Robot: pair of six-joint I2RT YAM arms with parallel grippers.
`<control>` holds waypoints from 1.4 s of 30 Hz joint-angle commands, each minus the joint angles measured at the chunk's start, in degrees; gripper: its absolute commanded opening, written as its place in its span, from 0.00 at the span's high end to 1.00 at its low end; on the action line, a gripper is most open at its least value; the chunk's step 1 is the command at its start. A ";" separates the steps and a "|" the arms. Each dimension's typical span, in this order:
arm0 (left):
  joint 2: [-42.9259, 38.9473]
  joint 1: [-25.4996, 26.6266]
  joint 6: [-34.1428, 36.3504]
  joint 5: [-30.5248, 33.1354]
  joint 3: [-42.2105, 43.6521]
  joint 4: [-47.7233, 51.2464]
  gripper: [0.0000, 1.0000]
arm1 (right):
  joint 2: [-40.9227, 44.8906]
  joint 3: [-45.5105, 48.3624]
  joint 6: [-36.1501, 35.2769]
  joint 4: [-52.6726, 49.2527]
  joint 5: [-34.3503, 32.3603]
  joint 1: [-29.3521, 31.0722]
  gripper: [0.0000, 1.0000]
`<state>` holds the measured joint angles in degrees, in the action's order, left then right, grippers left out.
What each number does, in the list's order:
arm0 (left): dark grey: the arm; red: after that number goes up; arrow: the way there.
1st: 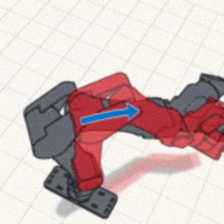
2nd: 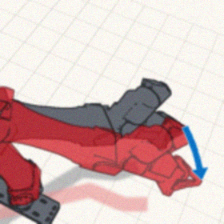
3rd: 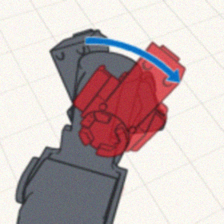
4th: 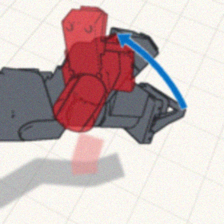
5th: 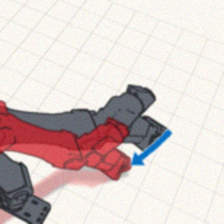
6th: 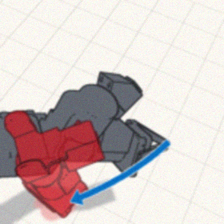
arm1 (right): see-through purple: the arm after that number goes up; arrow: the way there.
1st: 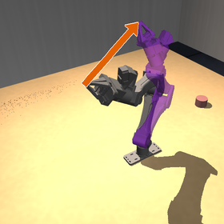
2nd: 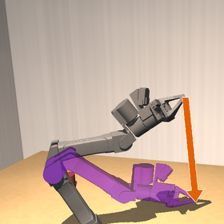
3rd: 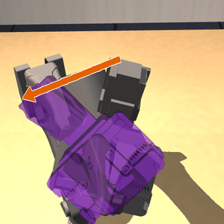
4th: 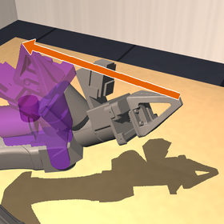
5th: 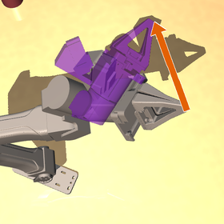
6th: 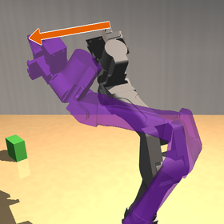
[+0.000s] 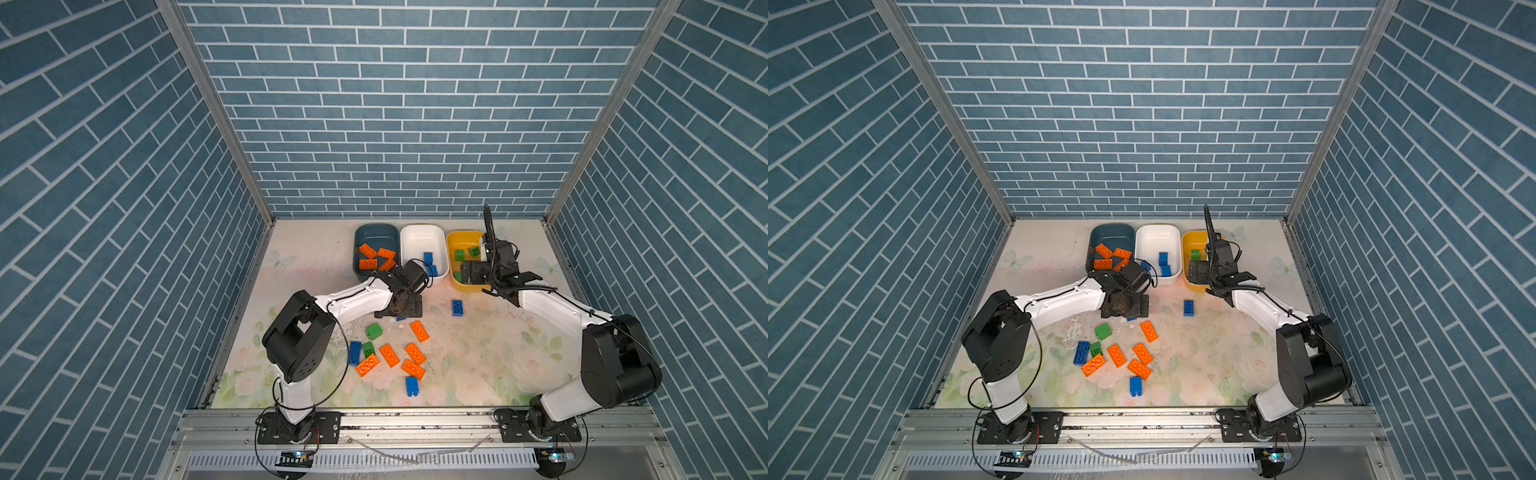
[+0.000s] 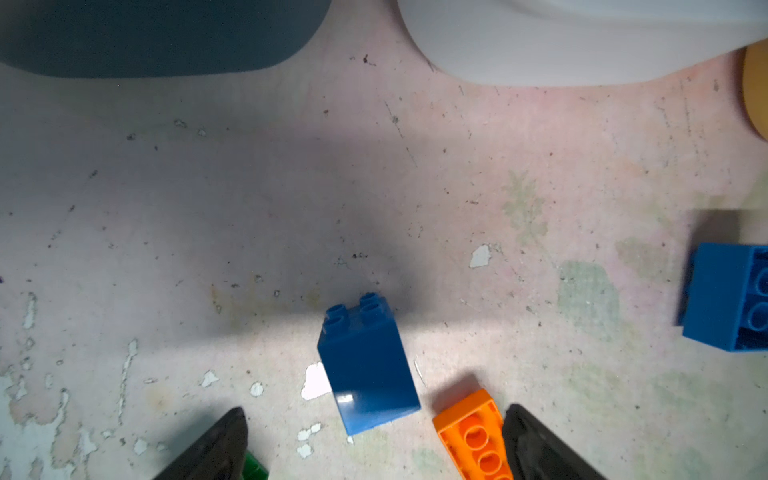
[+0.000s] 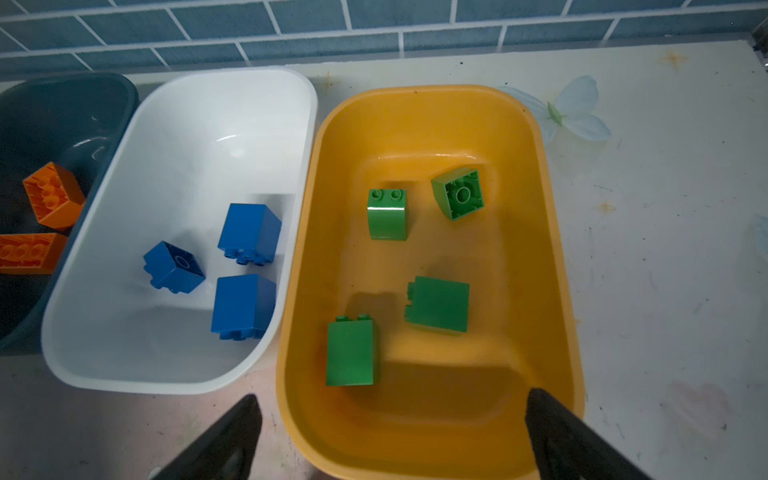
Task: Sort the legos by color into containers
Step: 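Drop the green brick in the yellow tub with right gripper while left grasps blue brick, then carry the blue brick over the white tub with the left gripper and release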
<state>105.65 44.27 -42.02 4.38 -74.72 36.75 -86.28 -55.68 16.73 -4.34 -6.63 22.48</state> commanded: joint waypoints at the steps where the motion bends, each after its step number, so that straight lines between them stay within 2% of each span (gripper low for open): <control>1: 2.36 0.36 -0.41 0.10 -2.33 2.03 0.04 | 3.60 1.81 2.11 -0.40 0.08 -0.03 0.01; 8: 6.06 0.29 -0.36 2.33 -4.95 3.79 0.06 | 7.06 4.62 3.15 0.76 -0.13 -0.07 0.01; 15: 9.02 0.29 -0.11 1.40 -6.23 3.69 0.12 | 8.75 5.74 2.60 1.65 -0.31 -0.11 0.01; 23: 10.75 0.29 1.14 1.69 -7.60 4.00 0.35 | 9.29 6.28 2.34 1.80 -0.21 -0.01 0.01; 29: 12.05 0.29 1.43 2.32 -8.57 4.70 0.43 | 9.46 6.47 2.25 1.80 0.00 -0.05 0.01; 38: 11.14 0.29 2.50 4.43 -10.06 5.31 0.66 | 10.73 6.97 0.54 1.62 -0.05 -0.02 0.01; 42: 8.39 0.22 4.99 6.33 -12.01 5.29 0.68 | 11.55 7.34 -0.36 1.61 0.31 0.00 0.01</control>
<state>117.01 44.27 -39.24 8.08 -84.36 40.69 -76.38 -50.15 17.69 -3.40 -6.63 22.48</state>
